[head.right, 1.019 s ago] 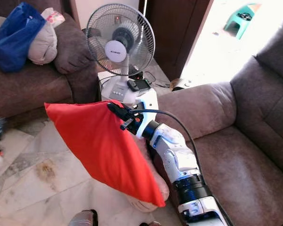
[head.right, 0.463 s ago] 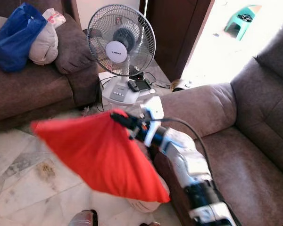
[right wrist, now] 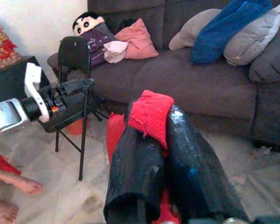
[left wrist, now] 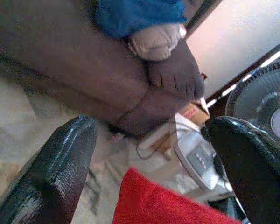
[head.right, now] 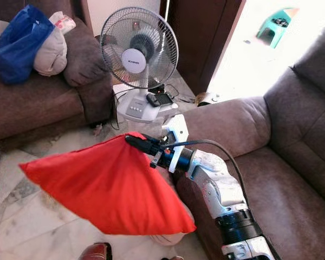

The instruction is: Move the pillow to the sofa from floor

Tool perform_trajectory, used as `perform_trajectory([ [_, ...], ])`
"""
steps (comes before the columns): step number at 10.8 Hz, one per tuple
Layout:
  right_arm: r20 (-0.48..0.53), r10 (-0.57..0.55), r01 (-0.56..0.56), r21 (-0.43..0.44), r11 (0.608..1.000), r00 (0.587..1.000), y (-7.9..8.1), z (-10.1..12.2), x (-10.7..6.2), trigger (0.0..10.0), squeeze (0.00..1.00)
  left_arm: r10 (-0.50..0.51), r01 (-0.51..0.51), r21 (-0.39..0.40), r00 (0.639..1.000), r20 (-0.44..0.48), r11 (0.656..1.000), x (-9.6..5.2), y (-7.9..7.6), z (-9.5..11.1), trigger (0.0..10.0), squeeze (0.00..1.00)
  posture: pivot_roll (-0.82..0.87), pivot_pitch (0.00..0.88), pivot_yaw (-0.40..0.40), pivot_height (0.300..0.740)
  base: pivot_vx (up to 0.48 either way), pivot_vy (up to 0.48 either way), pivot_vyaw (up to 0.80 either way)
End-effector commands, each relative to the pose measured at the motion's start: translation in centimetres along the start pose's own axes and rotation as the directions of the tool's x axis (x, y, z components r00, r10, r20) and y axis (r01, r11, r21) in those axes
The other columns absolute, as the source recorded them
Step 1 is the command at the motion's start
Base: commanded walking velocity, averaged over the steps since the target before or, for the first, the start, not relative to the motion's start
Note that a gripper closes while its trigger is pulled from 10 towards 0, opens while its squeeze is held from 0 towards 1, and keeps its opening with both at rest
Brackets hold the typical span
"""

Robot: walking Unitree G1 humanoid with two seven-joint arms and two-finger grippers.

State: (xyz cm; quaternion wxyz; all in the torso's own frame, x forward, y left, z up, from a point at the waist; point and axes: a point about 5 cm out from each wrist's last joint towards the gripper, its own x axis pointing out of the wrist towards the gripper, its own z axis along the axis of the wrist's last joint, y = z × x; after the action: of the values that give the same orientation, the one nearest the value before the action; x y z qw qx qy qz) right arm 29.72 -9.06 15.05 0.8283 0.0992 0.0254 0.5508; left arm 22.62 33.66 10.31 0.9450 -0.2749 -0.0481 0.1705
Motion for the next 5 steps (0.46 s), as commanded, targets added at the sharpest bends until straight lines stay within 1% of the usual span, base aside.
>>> perform_trajectory([
  [1, 0.105, 0.081, -0.073, -0.080, 0.994, 0.991, 0.9, 2.9, 0.0, 10.0, 0.00, 0.002, -0.003, -0.027, 0.999, -0.048, 1.000, -0.4, 0.6, -1.2, 10.0, 0.00, 0.17, 0.059, -0.113, 0.740, 0.000, 0.000, 0.00],
  [3, 0.104, 0.125, -0.118, -0.075, 0.990, 0.987, 1.4, 3.1, -0.3, 10.0, 0.00, -0.018, 0.014, -0.041, 0.996, -0.093, 0.999, -0.4, 1.0, -2.2, 10.0, 0.00, 0.17, 0.059, -0.115, 0.740, 0.000, 0.000, 0.00],
  [4, 0.101, 0.129, -0.122, -0.074, 0.990, 0.986, 1.5, 3.1, -0.5, 10.0, 0.00, -0.018, 0.014, -0.030, 0.993, -0.114, 0.999, -0.4, 1.4, -2.7, 10.0, 0.00, 0.17, 0.059, -0.116, 0.740, 0.000, 0.000, 0.00],
  [5, 0.099, 0.133, -0.126, -0.074, 0.989, 0.986, 1.5, 3.1, -0.6, 10.0, 0.00, -0.001, 0.001, -0.002, 0.993, -0.122, 1.000, -0.3, 2.0, -2.7, 10.0, 0.00, 0.16, 0.061, -0.119, 0.740, 0.000, 0.000, 0.00],
])
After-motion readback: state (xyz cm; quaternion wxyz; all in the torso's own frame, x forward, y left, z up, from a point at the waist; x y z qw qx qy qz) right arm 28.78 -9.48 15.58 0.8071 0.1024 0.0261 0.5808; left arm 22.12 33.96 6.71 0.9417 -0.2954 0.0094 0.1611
